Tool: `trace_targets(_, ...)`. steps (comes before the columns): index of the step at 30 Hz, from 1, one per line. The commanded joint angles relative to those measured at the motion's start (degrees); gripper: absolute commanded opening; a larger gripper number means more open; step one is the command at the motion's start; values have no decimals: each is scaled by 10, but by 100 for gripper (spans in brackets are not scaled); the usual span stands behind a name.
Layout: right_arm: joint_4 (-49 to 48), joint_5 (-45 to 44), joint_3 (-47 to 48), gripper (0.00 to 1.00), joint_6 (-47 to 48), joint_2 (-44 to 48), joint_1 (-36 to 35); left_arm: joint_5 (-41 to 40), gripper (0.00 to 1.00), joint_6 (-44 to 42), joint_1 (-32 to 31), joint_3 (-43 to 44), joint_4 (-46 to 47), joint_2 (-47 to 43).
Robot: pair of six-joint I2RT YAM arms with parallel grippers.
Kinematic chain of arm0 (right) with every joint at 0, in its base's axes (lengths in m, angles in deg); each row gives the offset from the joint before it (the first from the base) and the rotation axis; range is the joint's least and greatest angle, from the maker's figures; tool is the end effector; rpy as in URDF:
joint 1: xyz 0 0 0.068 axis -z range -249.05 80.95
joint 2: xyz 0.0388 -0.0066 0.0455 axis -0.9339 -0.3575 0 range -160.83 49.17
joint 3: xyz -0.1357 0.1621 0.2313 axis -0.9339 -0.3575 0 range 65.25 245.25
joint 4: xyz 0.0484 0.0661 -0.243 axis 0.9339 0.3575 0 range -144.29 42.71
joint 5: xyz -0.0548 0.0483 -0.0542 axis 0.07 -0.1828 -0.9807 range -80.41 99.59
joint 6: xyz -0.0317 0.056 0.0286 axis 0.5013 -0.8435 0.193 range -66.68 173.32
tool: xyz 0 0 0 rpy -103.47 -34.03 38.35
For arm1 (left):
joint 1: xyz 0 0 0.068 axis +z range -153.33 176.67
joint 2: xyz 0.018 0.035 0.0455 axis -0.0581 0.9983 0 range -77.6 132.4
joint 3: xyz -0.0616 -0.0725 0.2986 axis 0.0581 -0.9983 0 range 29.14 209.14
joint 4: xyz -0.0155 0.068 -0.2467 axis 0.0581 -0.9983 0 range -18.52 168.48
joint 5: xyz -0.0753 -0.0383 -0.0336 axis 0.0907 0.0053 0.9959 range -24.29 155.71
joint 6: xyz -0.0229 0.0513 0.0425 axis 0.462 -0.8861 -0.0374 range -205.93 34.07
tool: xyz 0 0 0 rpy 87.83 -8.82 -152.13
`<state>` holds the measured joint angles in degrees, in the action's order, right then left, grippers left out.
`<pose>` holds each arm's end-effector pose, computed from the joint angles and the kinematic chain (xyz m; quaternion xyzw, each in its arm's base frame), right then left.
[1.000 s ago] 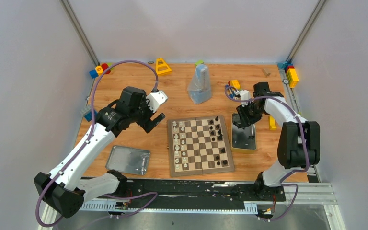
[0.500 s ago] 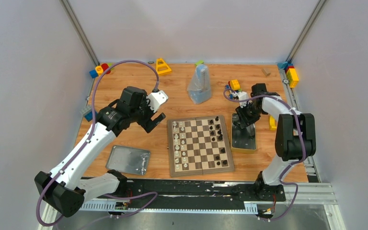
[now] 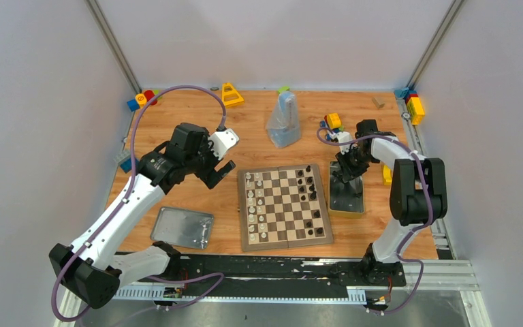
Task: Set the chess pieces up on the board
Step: Pick up the chess piece from the storage box.
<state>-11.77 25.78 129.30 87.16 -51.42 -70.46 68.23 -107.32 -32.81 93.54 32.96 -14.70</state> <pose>0.3285 0.0242 0.1925 -0.3112 0.9352 0.1083 0.1297 0.1844 -0.1071 0.3605 0.4031 0.8274 -0.0478 0.3881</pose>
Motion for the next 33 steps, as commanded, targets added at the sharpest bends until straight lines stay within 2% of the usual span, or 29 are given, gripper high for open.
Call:
trace_targets(1,-13,8,1,18,12,-4,3,8,100,-13,4,15,14,-1)
trace_targets(9,-3,14,-5,9,16,10,3,7,100,-18,4,18,17,4)
trace_targets(16,19,36,-10,6,19,42,4,19,100,-27,4,23,23,15)
trace_targets(23,41,45,-20,5,22,84,4,87,100,-29,4,54,18,50)
trace_targets(28,63,52,-28,4,21,130,4,167,100,-16,4,72,30,74)
trace_targets(33,111,112,-6,4,16,187,3,245,100,29,4,86,69,98)
